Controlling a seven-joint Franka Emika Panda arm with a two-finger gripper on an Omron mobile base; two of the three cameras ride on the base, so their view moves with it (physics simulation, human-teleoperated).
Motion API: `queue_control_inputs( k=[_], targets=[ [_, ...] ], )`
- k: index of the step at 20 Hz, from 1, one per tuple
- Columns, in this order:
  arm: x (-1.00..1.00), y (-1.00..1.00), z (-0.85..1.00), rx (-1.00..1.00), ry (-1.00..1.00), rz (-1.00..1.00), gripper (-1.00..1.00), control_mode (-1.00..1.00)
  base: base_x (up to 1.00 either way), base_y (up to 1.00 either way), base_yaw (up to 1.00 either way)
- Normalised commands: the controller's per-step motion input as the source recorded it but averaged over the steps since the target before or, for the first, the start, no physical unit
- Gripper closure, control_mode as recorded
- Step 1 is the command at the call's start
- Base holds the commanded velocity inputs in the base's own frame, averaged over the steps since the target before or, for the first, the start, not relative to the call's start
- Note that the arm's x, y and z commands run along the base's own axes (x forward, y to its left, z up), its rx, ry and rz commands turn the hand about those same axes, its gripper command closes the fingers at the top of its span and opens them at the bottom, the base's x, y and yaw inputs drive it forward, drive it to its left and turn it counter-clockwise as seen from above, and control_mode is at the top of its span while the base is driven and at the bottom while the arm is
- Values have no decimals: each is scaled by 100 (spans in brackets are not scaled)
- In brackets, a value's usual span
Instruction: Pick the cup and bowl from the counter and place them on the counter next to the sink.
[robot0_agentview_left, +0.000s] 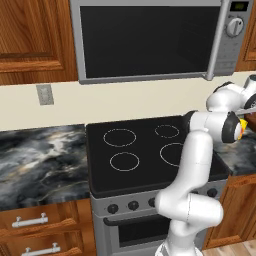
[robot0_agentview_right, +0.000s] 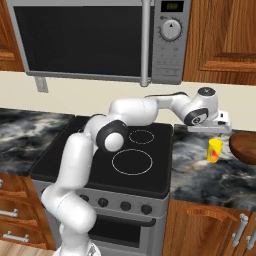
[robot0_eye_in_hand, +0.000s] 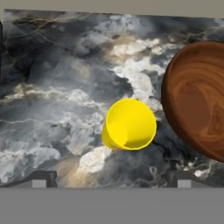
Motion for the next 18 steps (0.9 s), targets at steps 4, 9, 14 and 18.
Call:
queue_control_inputs(
  k=[4,9,14,18],
  targets=[
    [13,0,-7,0,0,0,-100,-100,0,0,0],
    [21,0,-9,0,0,0,-100,-100,0,0,0],
    [21,0,-13,0,0,0,-100,-100,0,0,0],
    [17,0,-18,0,0,0,-100,-100,0,0,0]
  ],
)
